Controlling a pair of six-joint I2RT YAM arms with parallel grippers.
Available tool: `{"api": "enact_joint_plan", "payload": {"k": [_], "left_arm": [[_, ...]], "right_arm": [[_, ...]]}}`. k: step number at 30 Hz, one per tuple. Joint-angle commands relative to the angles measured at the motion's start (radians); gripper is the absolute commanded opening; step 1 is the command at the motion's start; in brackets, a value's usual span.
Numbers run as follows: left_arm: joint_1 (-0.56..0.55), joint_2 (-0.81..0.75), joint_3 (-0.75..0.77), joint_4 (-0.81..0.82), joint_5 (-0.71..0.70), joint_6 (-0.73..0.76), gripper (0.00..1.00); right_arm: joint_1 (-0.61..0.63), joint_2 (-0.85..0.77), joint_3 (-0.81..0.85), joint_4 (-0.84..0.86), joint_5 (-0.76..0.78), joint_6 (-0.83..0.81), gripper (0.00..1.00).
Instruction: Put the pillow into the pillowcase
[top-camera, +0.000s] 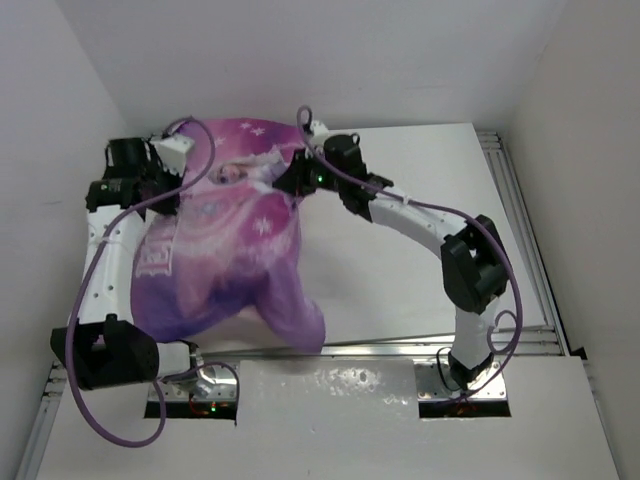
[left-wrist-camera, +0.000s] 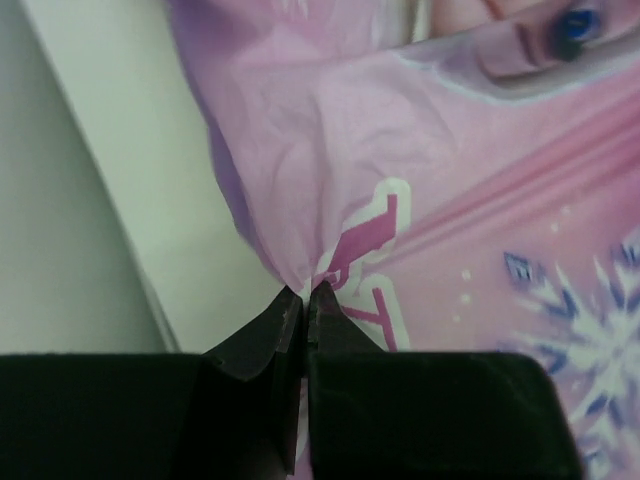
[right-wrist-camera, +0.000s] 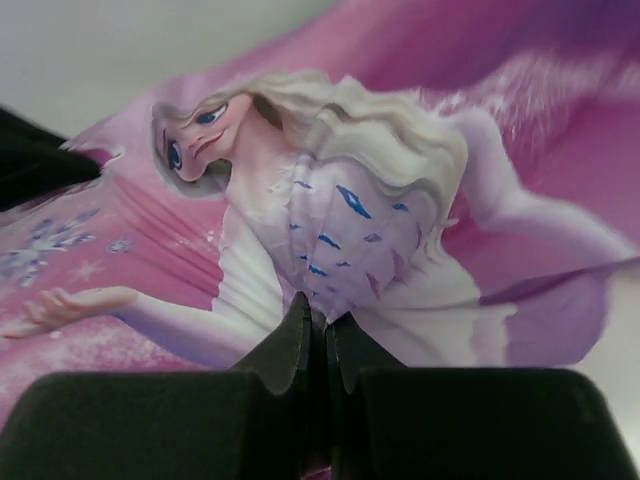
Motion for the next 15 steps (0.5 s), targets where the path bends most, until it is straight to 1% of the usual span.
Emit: {"api": "enact_joint_plan", "payload": {"k": [1,2,3,4,5,6,7,8,10,12,14,15], "left_arm": [[0.039,-0.028,-0.173,0.046,-0.265,0.075,0.00],[0.041,-0.025,-0.243,0.037,-0.276,0.062,0.00],[0.041,-0.025,-0.260,0.014,-0.284,0.027,0.01],[0.042,-0.028,-0.258,-0.003,-0.293,0.009,0.10],[0.042,-0.028,-0.238,-0.025,-0.293,-0.007,0.22],[0.041,-0.028,-0.206,-0.051,-0.291,-0.019,0.36],[0.041,-0.029,-0.169,-0.103,-0.288,-0.043,0.64],[0.042,-0.026,-0.082,-0.132,-0.285,-0.050,0.70],[0.041,-0.023,0.045,-0.204,-0.281,-0.059,0.78],[0.042,-0.014,0.104,-0.258,-0.294,-0.062,0.81],[0.041,-0.014,0.146,-0.269,-0.323,-0.059,0.83],[0.042,-0.013,0.149,-0.264,-0.342,-0.053,0.86]], "right_arm": [[0.000,-0.075,-0.222,0.138,0.089,-0.018,0.00],[0.002,-0.056,-0.279,0.139,0.083,-0.002,0.00],[0.002,-0.005,-0.289,0.130,0.070,0.010,0.13],[0.002,0.025,-0.284,0.088,0.045,0.024,0.22],[0.000,0.049,-0.243,0.054,0.036,0.022,0.27],[-0.003,0.065,-0.216,0.022,0.031,0.018,0.32],[-0.003,0.066,-0.197,-0.002,0.033,0.010,0.49],[-0.003,0.054,-0.176,-0.002,0.051,-0.011,0.51],[-0.006,0.011,-0.153,-0.011,0.097,-0.054,0.58],[-0.024,-0.002,-0.081,-0.067,0.140,-0.063,0.63],[-0.046,-0.015,0.002,-0.117,0.110,-0.060,0.72],[-0.061,-0.025,0.024,-0.175,0.103,-0.065,0.80]]}}
